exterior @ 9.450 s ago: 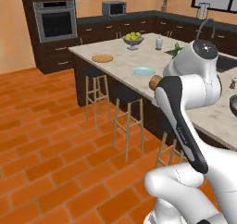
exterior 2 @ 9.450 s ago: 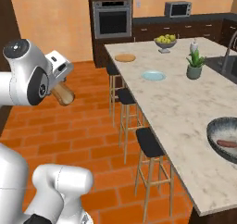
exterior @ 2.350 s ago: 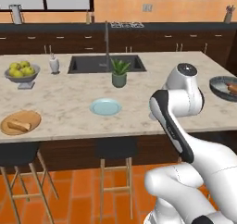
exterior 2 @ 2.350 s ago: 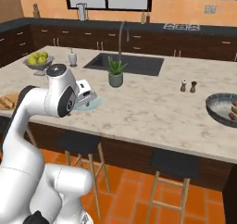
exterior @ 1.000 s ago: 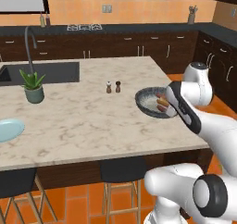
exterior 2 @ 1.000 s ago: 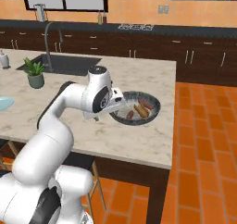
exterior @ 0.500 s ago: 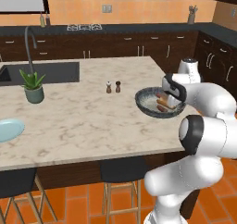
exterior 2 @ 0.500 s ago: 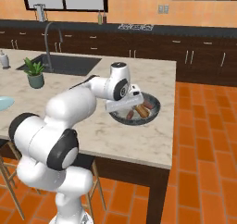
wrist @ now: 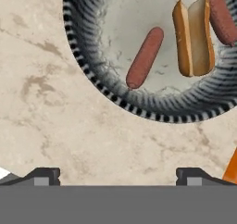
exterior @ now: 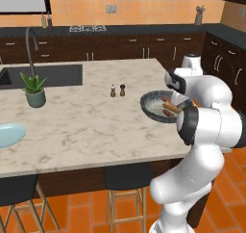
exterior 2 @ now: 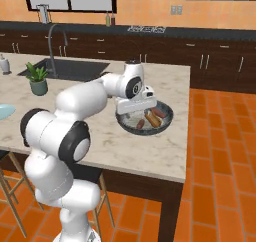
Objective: Place one bun and one sausage from the bowl on each plate.
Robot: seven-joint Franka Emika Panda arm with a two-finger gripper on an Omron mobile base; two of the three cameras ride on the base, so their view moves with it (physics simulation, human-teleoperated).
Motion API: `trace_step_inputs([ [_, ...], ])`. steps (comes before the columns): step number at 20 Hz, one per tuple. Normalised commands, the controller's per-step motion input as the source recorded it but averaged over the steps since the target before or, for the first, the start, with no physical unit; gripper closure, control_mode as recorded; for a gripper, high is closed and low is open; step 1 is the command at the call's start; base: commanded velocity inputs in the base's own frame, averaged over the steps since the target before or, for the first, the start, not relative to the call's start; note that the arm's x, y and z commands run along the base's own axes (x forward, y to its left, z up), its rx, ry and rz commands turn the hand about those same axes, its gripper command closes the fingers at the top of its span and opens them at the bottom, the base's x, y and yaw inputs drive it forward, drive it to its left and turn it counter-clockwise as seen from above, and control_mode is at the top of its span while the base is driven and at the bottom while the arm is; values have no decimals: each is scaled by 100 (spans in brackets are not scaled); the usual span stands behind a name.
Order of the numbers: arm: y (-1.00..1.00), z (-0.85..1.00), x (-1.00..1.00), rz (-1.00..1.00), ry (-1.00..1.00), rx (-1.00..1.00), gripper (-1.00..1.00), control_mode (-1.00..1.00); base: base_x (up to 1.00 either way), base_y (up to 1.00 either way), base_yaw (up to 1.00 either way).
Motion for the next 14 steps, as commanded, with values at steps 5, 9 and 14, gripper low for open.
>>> trace_step_inputs([
  [5, -6, -37, 66, 0, 4, 0, -100, -100, 0, 0, 0],
  [9, -21, -27, 64, 0, 9, -1, -100, -100, 0, 0, 0],
  [14, -31, -22, 60, 2, 1, 0, -100, -100, 0, 0, 0],
])
